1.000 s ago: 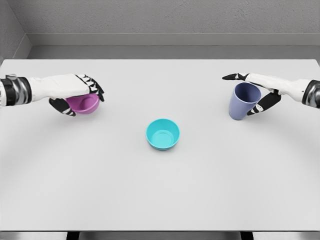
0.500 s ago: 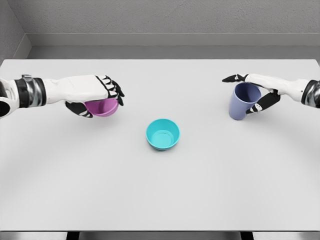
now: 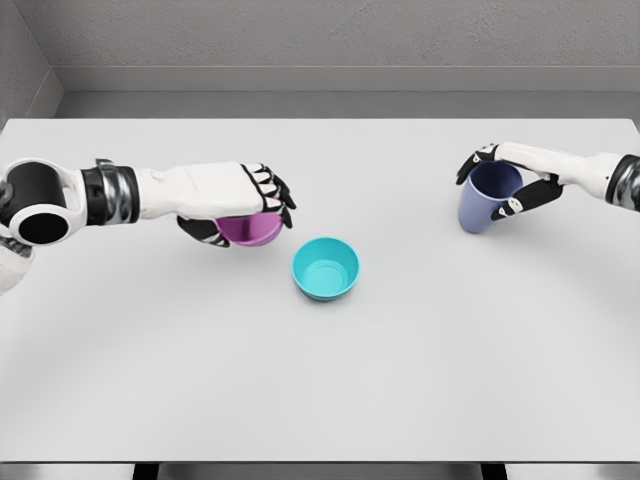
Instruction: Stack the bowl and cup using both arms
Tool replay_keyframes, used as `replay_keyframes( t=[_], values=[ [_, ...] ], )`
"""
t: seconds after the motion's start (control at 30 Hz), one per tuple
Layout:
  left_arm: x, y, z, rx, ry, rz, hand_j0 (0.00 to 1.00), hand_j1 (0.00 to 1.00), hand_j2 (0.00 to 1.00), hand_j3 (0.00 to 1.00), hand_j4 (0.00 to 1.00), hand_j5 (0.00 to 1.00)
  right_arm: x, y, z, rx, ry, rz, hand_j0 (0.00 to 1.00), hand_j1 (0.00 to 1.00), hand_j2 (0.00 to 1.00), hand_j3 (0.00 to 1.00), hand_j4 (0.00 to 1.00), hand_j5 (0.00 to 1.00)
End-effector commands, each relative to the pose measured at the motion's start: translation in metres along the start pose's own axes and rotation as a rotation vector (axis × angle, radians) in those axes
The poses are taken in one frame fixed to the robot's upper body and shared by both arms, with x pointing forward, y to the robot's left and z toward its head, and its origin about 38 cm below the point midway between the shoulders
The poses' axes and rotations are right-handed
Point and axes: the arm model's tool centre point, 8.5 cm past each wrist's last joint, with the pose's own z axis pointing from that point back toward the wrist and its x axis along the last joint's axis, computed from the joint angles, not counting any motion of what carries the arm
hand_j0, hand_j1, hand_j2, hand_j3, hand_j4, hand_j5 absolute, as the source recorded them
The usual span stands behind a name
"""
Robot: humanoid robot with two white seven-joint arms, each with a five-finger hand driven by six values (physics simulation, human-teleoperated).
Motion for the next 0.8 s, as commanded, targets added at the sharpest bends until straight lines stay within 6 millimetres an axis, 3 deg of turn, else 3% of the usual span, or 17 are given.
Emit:
replay_keyframes(
  t=[0.0, 0.77],
  values=[
    [0.008, 0.002, -0.007, 0.009, -0.025, -0.003, 0.68, 0.68, 0.68, 0.68, 0.68, 0.68, 0.001, -0.002, 0.002, -0.003, -0.001, 0.0, 0.54, 0.54, 0.54, 0.54, 0.54, 0.54],
    [0.051, 0.007, -0.052, 0.017, -0.152, -0.057, 0.68, 0.68, 0.68, 0.68, 0.68, 0.68, 0.022, -0.013, 0.005, -0.007, -0.047, 0.058, 0.55, 0.55, 0.55, 0.55, 0.55, 0.55]
  ],
)
